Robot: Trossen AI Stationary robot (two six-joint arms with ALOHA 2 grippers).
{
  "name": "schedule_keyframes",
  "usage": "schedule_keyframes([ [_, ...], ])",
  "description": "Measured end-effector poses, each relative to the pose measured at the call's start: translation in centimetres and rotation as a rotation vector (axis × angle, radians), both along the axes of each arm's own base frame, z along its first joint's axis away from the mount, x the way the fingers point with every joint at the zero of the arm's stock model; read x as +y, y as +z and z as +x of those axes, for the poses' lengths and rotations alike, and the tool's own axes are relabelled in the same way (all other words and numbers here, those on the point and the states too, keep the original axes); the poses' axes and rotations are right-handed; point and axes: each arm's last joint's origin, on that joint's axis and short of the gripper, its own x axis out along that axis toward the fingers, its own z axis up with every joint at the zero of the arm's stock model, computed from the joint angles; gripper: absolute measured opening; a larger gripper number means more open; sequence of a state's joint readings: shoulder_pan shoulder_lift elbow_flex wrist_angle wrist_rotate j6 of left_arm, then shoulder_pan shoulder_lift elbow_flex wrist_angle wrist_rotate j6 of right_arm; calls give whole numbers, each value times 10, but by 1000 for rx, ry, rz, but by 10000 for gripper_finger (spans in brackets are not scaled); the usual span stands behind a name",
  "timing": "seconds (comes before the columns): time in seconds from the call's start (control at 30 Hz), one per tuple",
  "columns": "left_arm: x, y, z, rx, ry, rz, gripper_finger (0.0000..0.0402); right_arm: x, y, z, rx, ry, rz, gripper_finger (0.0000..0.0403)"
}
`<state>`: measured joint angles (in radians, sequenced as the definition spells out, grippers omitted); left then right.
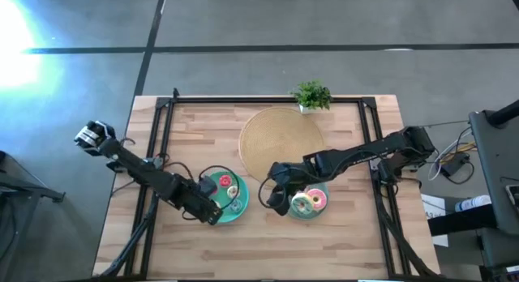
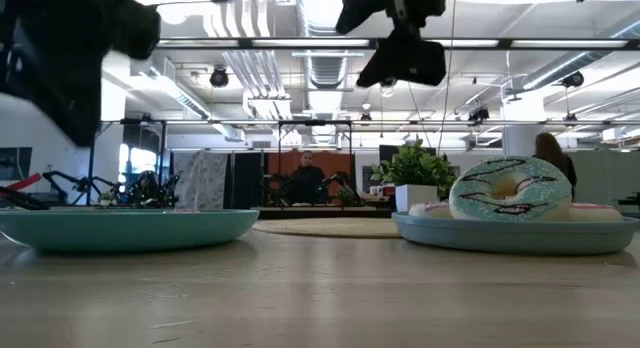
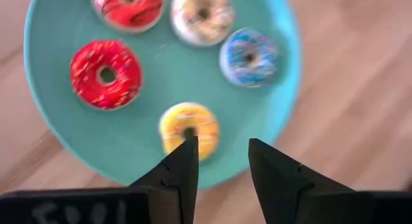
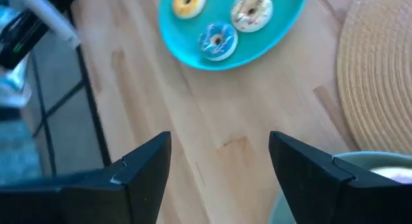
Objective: Pick & Place donuts
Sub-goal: Return to Home Position
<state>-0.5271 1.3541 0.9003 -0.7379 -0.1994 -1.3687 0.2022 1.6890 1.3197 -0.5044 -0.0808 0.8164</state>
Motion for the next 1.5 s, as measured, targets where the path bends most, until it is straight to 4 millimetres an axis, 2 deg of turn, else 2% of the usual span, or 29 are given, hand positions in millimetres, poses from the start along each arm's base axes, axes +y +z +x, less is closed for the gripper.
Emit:
schedule_keyframes([
  [0.13,0,28,2,-125,-5,-33,110,-5,16,-8,-19,52,85,253],
  [0.2,-3,42,6,-240,-109,9,110,-1,25,-11,-96,197,76,252],
  [0.3,2,54,10,-402,-152,91,110,3,38,-16,-177,263,73,248],
  [0.43,18,51,17,-553,-186,142,110,3,39,-24,-241,269,35,247],
  [0.57,39,43,22,-721,-251,80,110,3,28,-35,-361,243,62,251],
  [0.67,55,42,19,-806,-291,54,110,-1,18,-52,-433,203,126,253],
  [0.77,69,48,8,-853,-305,78,110,-7,11,-74,-521,160,161,253],
  [0.87,82,52,-9,-873,-292,129,110,-13,14,-100,-643,128,163,250],
  [1.03,96,52,-39,-868,-272,201,110,-26,13,-140,-757,50,75,247],
  [1.1,99,47,-51,-861,-278,226,110,-29,13,-154,-805,34,48,248],
  [1.27,102,31,-74,-906,-275,234,110,-37,-2,-184,-841,10,36,253],
  [1.5,105,4,-94,-935,-245,219,110,-42,-36,-207,-815,14,31,249],
])
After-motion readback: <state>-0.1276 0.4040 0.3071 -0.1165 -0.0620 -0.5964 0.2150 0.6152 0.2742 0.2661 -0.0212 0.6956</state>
